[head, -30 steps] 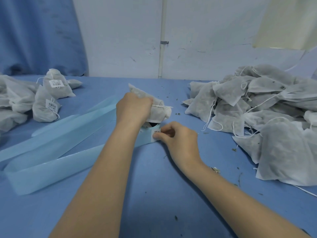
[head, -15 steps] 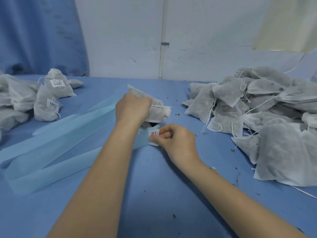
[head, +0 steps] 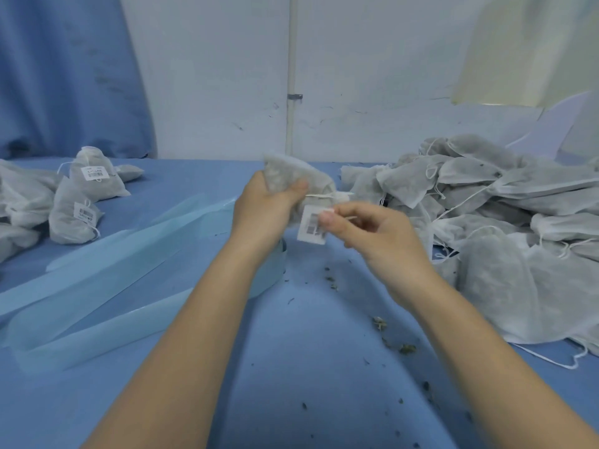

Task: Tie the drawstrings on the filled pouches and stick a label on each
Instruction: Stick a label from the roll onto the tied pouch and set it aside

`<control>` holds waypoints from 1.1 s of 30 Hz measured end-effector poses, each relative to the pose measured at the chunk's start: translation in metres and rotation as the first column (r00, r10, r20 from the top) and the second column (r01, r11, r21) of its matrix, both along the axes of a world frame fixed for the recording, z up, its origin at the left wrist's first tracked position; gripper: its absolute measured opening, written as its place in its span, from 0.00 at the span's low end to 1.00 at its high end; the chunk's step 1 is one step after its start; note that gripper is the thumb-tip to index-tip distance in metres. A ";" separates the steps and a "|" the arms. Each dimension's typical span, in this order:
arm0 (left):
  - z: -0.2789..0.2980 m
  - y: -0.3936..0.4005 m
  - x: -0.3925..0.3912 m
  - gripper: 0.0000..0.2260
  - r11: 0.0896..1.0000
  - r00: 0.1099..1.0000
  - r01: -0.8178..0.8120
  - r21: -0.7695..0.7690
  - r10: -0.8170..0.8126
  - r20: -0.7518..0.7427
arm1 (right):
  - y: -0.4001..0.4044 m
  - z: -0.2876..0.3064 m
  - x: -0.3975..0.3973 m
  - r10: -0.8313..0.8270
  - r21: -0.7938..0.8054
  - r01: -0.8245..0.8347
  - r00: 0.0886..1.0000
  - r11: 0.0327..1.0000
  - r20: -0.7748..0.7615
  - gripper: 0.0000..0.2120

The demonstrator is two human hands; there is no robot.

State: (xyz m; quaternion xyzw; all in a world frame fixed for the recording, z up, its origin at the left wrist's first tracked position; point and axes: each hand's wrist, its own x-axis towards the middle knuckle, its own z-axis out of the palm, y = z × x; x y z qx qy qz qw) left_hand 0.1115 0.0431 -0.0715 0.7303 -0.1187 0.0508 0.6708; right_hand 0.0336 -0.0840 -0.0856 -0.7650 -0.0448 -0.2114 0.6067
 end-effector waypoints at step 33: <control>-0.019 -0.029 -0.020 0.09 0.893 0.925 0.365 -0.264 -0.381 -0.011 | -0.028 -0.010 0.011 -0.202 0.166 0.199 0.979 0.966 0.001 0.09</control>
